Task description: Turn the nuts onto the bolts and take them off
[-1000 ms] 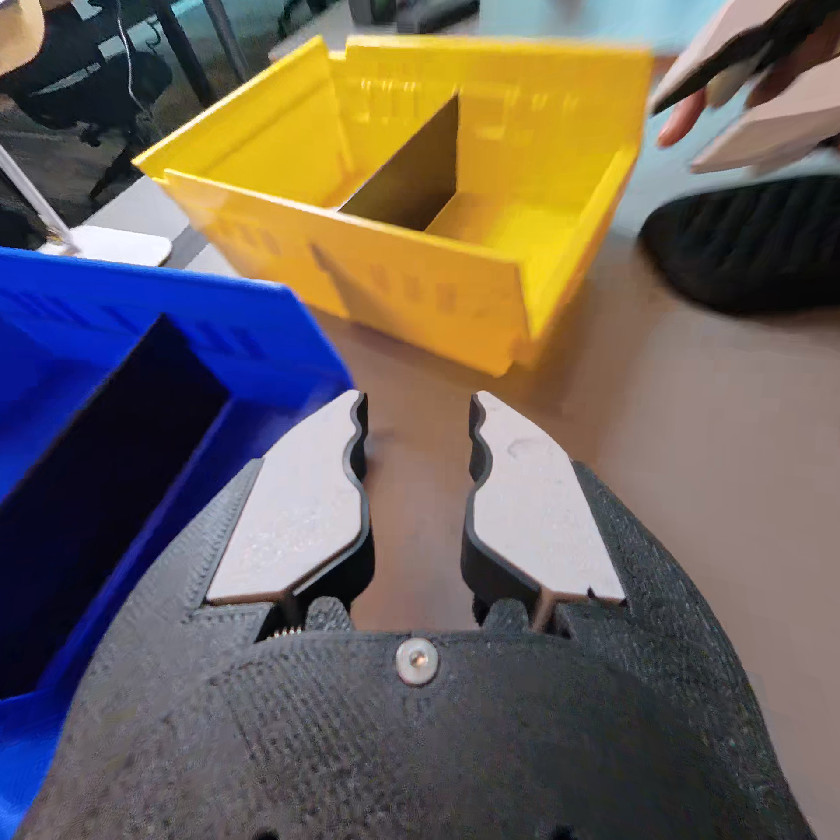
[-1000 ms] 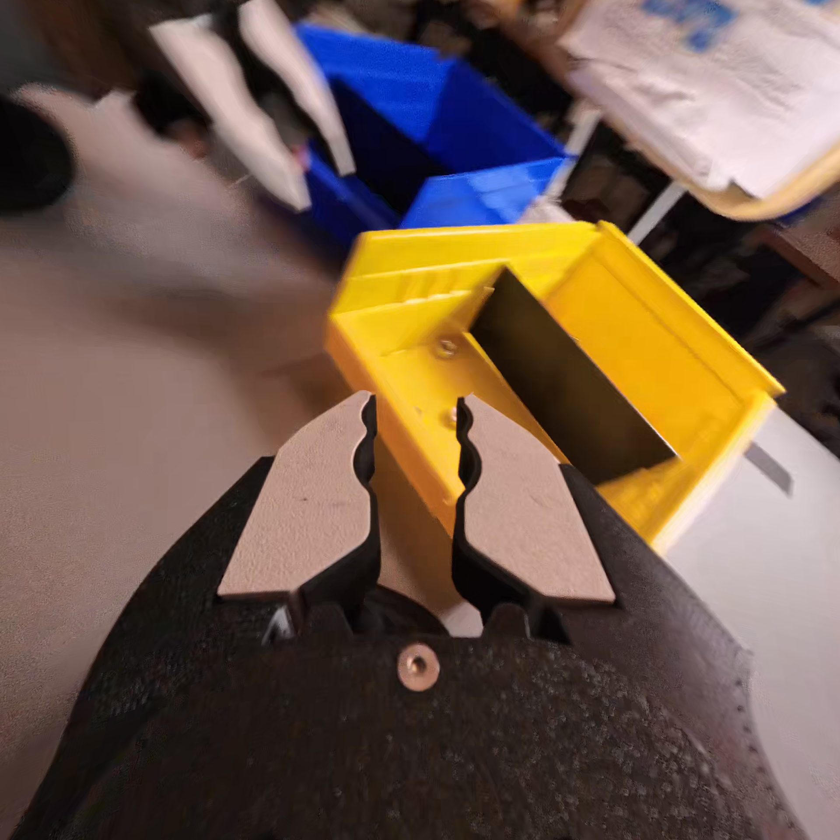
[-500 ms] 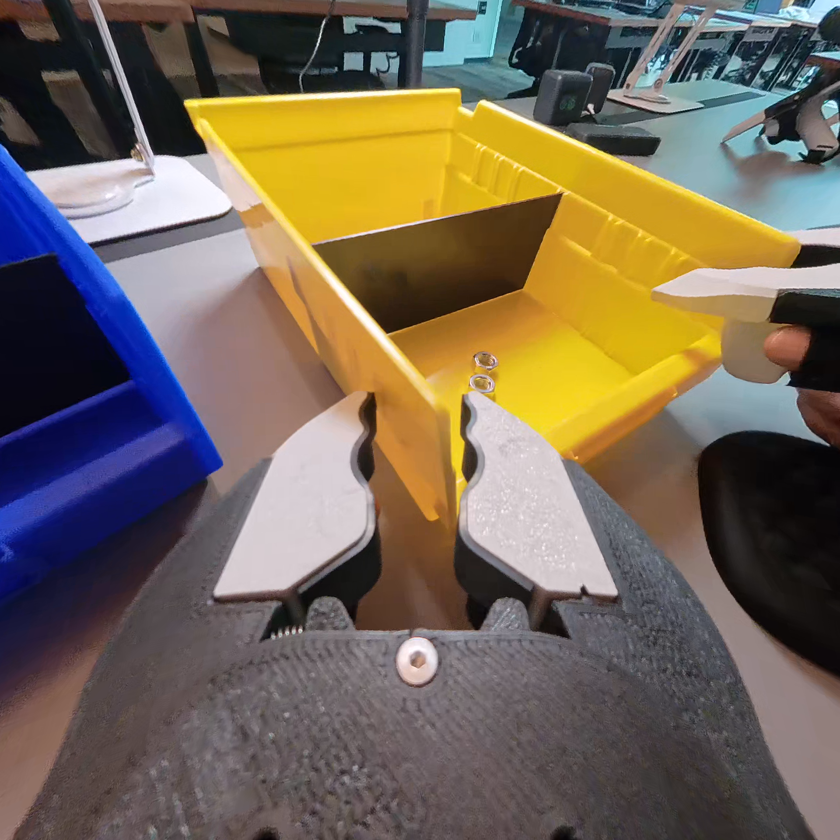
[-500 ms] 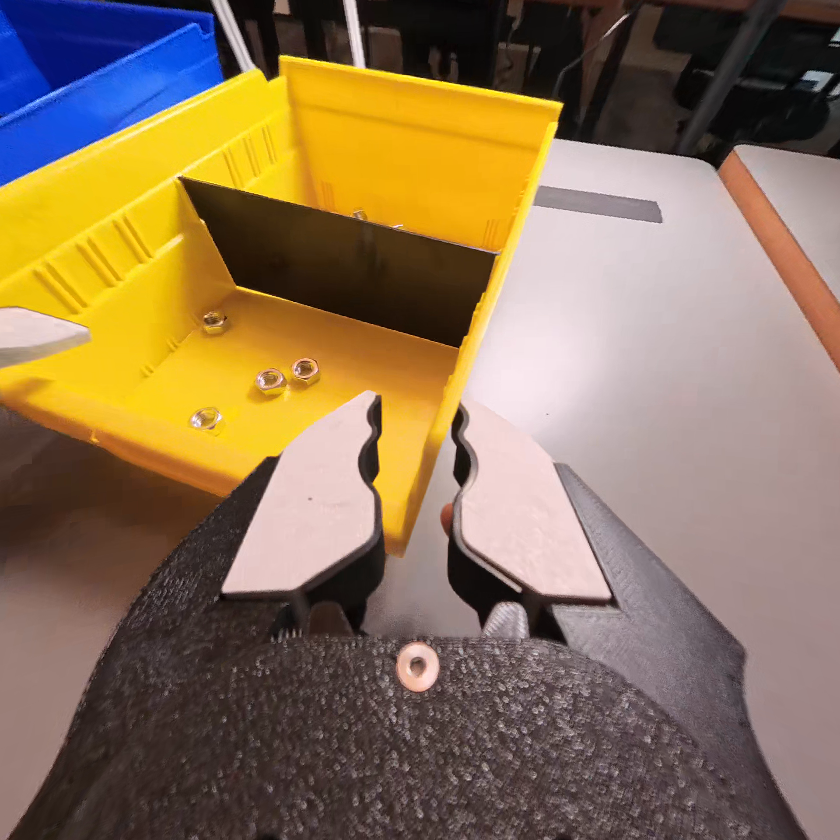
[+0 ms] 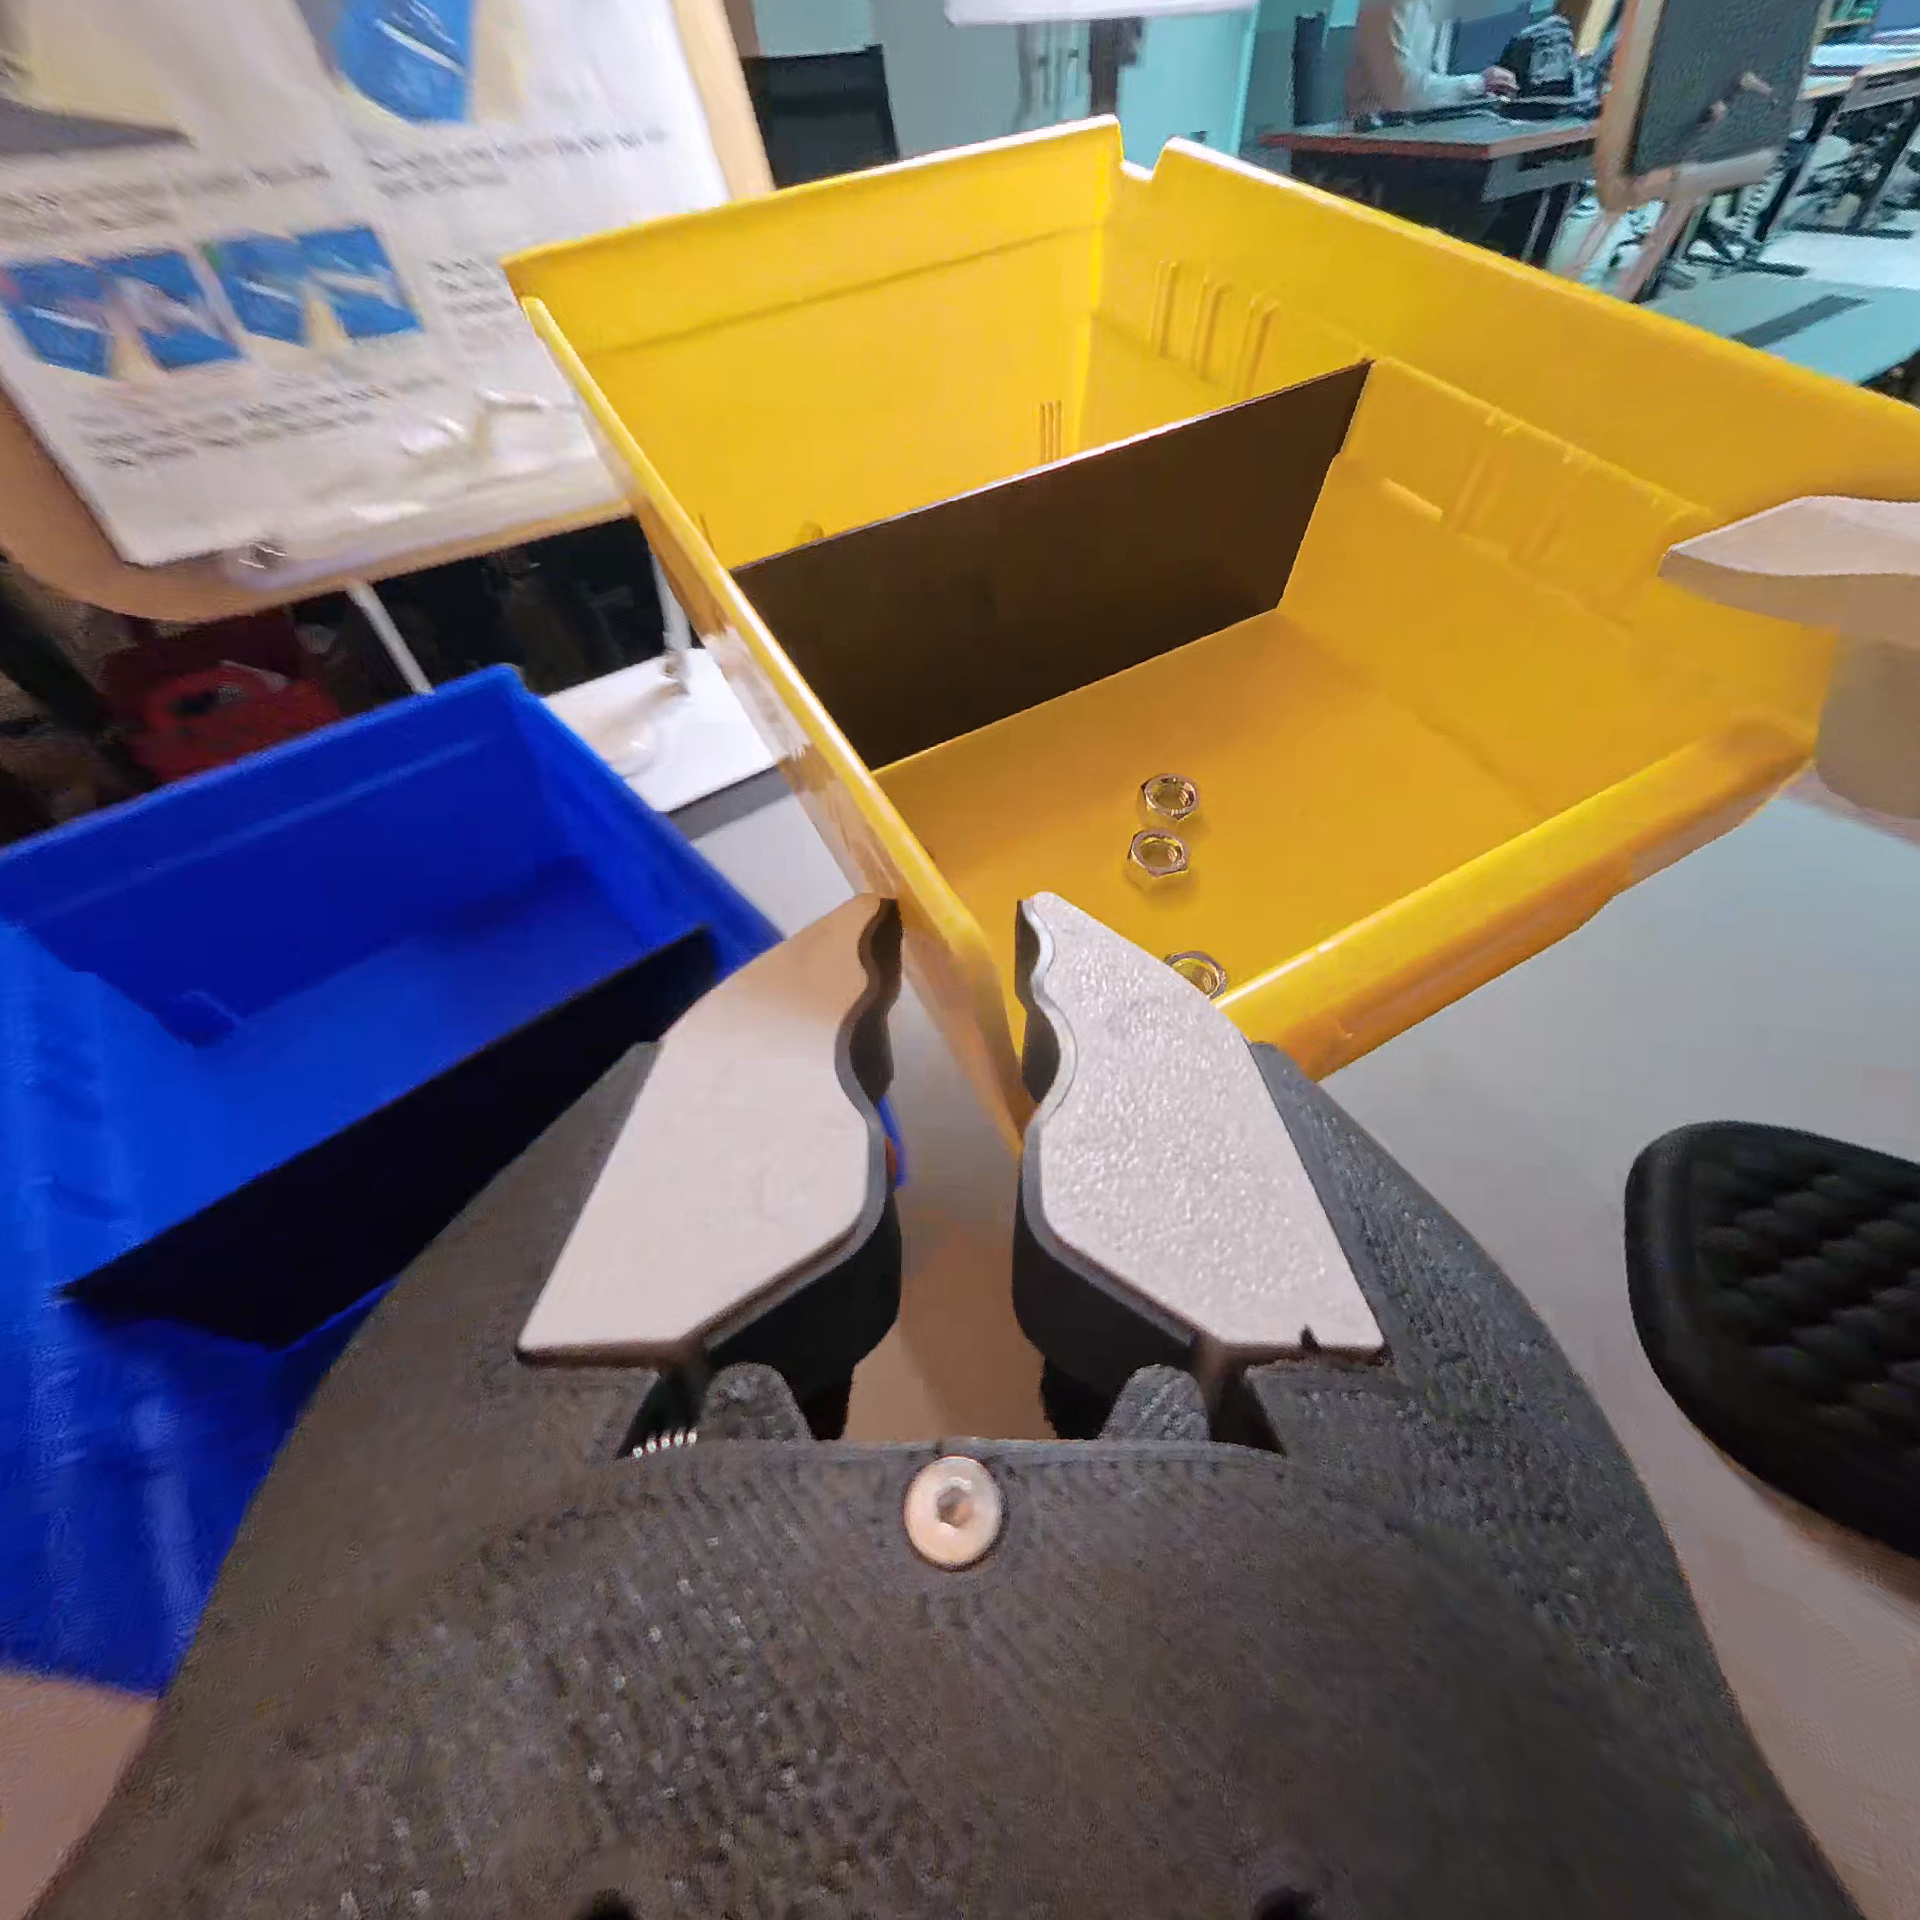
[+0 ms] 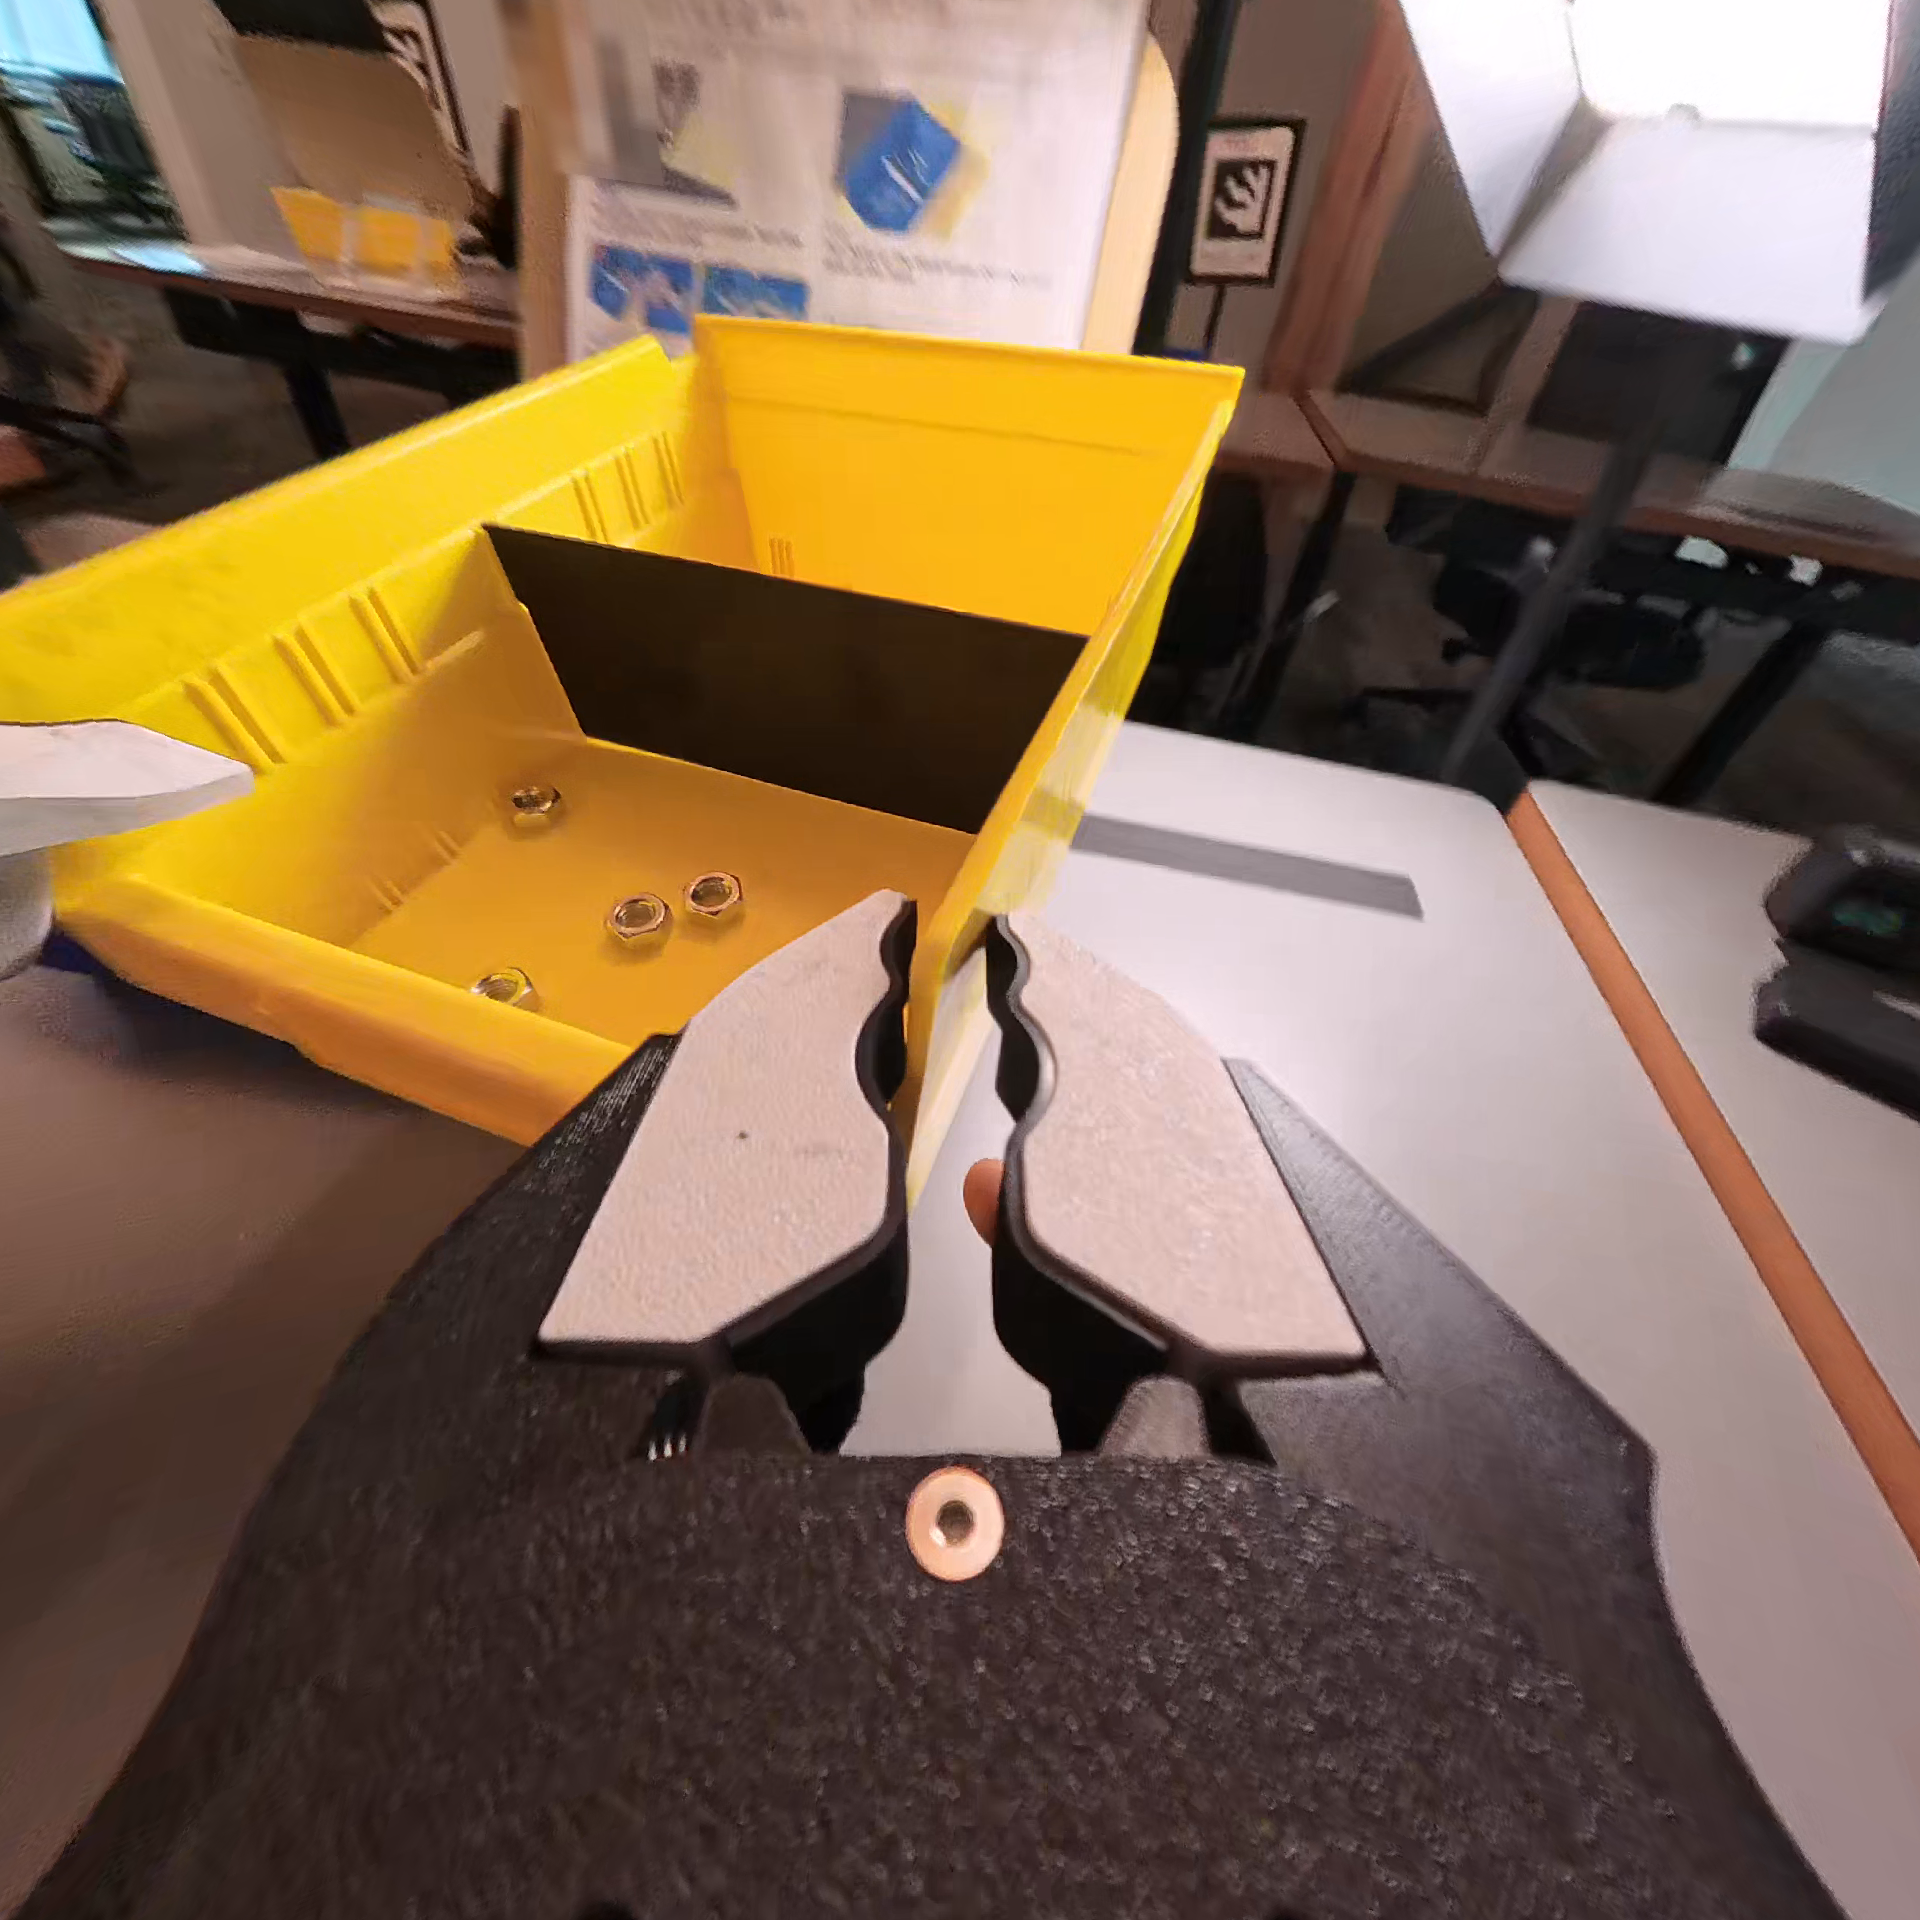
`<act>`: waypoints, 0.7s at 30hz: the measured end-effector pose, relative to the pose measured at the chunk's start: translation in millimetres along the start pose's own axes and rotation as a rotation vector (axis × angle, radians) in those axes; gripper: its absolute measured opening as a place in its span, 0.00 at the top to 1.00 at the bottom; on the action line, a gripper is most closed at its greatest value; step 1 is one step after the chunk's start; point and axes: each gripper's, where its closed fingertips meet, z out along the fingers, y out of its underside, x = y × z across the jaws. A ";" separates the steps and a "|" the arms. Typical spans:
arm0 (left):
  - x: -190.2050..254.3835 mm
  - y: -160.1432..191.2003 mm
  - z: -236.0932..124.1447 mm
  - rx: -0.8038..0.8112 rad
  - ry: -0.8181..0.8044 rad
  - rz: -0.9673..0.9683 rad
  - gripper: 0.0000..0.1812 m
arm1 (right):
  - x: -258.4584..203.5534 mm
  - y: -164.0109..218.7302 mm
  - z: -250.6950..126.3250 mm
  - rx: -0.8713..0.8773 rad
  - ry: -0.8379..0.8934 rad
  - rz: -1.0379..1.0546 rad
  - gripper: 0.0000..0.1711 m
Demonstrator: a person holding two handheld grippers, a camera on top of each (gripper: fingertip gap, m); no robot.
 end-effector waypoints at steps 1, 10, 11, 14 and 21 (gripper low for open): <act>-13.8 -9.8 -10.8 0.008 -0.023 -0.011 0.88 | -11.7 -17.0 4.0 0.026 -0.028 -0.002 0.92; -165.5 -20.8 -123.7 0.068 -0.339 -0.100 0.92 | -170.7 -104.8 66.2 0.131 -0.308 -0.022 0.91; -183.3 -15.0 -138.0 0.068 -0.376 -0.110 0.93 | -193.2 -106.9 72.7 0.132 -0.344 -0.018 0.91; -230.9 10.8 -178.9 0.047 -0.467 -0.138 0.95 | -260.3 -103.1 88.4 0.118 -0.448 0.005 0.90; -302.9 84.4 -245.0 0.004 -0.605 -0.173 0.97 | -381.5 -43.7 111.0 0.048 -0.597 0.083 0.89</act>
